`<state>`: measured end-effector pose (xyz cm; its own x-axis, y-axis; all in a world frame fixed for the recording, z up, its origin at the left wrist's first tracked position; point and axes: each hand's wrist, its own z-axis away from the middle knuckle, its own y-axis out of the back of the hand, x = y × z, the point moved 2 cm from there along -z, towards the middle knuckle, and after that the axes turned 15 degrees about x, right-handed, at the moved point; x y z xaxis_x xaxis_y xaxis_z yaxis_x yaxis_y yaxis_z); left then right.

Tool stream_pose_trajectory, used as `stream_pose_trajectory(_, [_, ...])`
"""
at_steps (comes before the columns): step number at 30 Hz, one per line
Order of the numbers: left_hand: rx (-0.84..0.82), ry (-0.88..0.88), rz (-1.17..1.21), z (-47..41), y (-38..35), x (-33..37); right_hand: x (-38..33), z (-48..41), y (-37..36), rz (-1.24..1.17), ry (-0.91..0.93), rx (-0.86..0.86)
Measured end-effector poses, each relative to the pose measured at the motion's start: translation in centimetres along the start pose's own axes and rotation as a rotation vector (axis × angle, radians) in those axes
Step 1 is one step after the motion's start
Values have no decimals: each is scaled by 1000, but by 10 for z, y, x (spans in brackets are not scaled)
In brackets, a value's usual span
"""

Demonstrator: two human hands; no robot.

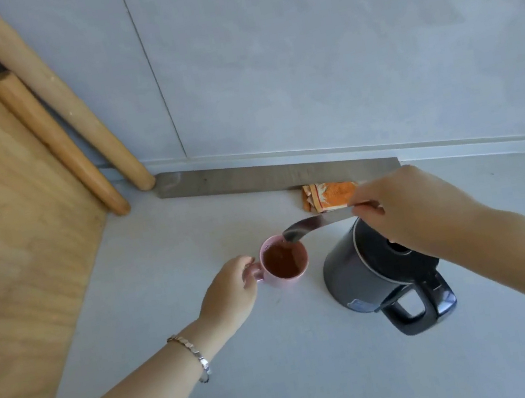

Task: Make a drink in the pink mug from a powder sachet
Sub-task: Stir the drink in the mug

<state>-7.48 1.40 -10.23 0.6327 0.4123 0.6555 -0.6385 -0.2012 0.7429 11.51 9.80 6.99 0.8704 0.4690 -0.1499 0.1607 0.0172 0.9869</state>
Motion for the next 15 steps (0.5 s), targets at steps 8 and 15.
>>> stream_pose_trajectory(8, [5, -2, 62, -2, -8, -11, -34, 11, -57, 171, 180, -151])
stream_pose_trajectory(15, [-14, -1, 39, -8, -11, -12, -38, 7, -86, 49, 100, -170])
